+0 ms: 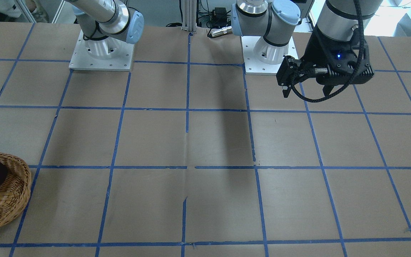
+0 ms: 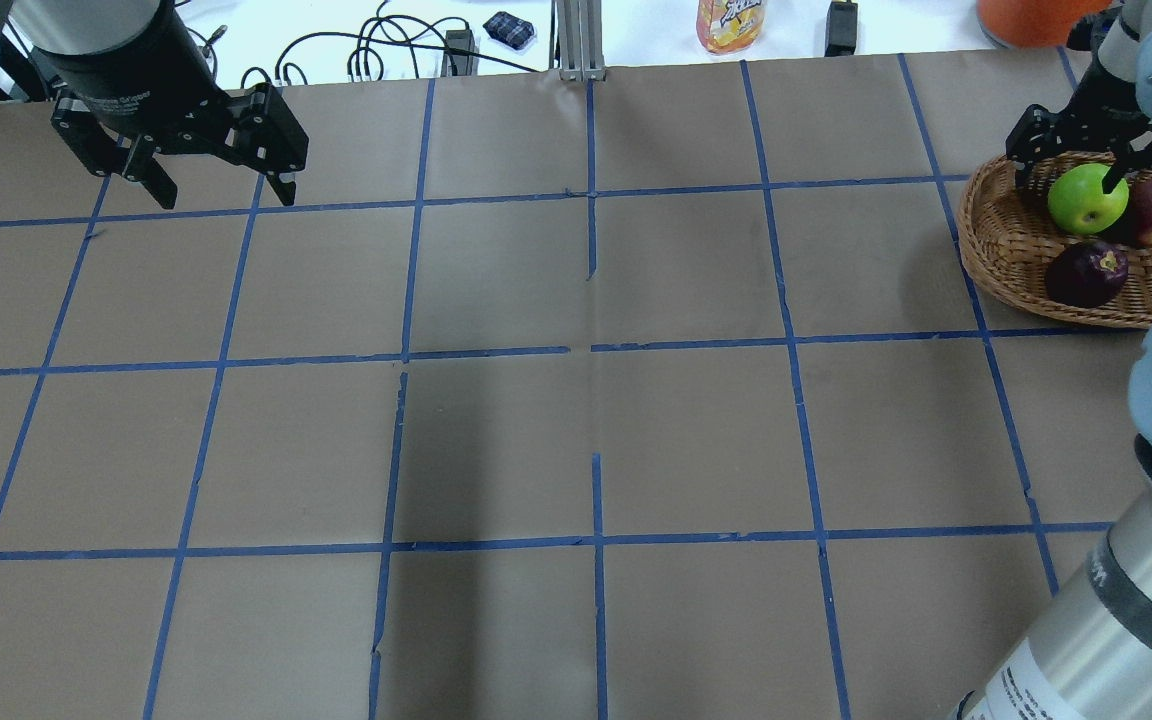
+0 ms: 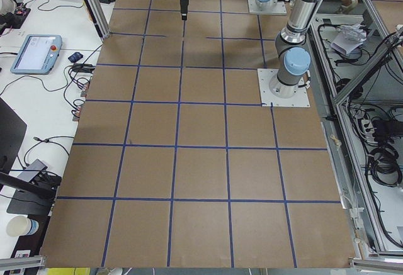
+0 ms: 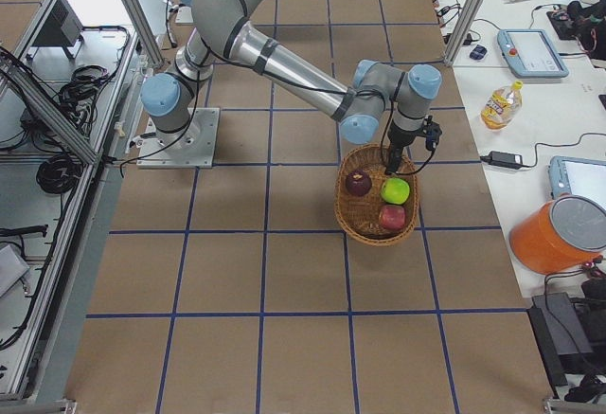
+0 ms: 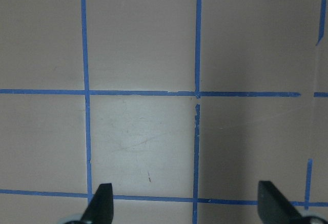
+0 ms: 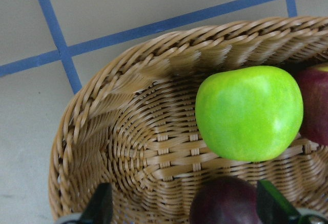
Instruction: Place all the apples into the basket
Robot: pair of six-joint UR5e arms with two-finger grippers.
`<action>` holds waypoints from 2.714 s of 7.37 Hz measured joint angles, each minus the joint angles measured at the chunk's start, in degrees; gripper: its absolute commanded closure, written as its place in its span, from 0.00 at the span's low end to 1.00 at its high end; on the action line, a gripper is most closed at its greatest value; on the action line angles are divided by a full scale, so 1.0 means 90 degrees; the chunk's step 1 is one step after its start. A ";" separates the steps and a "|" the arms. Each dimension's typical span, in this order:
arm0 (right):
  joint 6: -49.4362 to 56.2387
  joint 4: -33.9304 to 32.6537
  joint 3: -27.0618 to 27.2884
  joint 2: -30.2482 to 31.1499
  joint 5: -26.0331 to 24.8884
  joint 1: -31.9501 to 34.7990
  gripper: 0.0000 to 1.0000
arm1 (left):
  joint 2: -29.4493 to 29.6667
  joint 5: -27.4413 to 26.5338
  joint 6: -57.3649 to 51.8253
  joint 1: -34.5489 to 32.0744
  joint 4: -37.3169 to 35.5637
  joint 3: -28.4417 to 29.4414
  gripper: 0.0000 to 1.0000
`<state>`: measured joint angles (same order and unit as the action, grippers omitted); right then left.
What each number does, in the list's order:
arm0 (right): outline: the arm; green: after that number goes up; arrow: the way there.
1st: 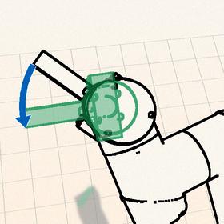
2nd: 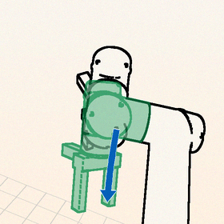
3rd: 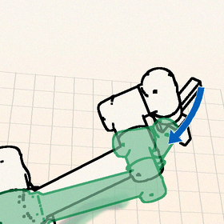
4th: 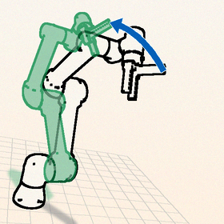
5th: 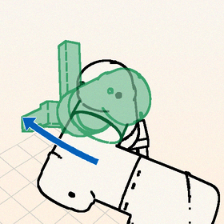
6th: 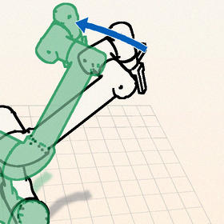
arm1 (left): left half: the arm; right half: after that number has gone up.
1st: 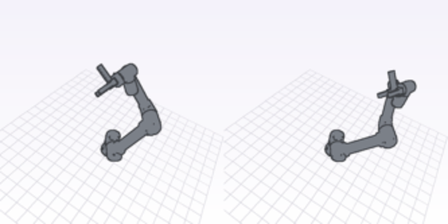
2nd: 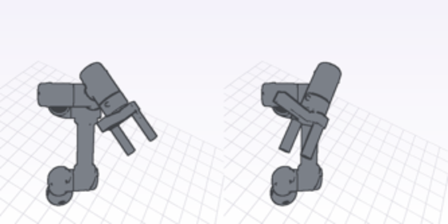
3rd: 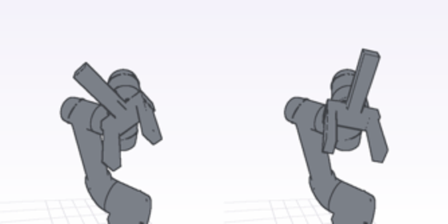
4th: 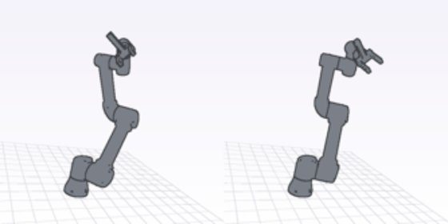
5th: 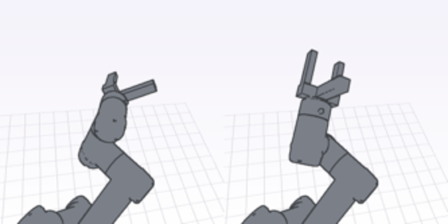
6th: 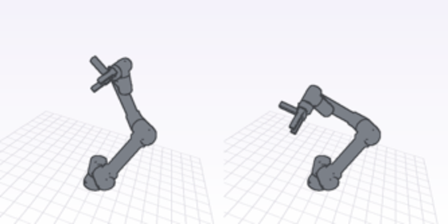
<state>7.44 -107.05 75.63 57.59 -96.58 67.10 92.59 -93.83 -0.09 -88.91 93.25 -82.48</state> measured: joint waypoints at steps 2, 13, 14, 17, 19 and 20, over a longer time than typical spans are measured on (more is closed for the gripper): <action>-0.0083 0.1314 -0.0029 0.0971 0.0117 0.0095 0.00 | 0.0000 0.0005 0.0000 0.0023 0.0000 0.0035 0.00; -0.2149 0.3398 0.1201 0.3540 0.0654 0.2547 0.00 | -0.0039 0.0005 -0.0039 0.0025 0.0000 -0.0031 0.00; -0.2046 0.3403 0.1199 0.3585 0.0662 0.2459 0.00 | -0.0050 0.0005 -0.0039 0.0024 0.0000 -0.0037 0.00; -0.1959 0.3270 0.1188 0.3913 0.0672 0.2403 0.00 | -0.0041 -0.0008 -0.0041 0.0010 -0.0013 -0.0051 0.00; -0.1835 0.3263 0.1195 0.3982 0.0968 0.2409 0.00 | 0.0022 -0.0036 -0.0043 0.0017 -0.0035 -0.0016 0.00; -0.1815 0.3273 0.1202 0.3998 0.1054 0.2419 0.00 | 0.0005 -0.0059 -0.0047 0.0018 -0.0037 -0.0002 0.00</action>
<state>-8.90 -77.60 86.45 93.56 -87.09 88.87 92.63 -94.36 -0.51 -88.74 92.91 -82.50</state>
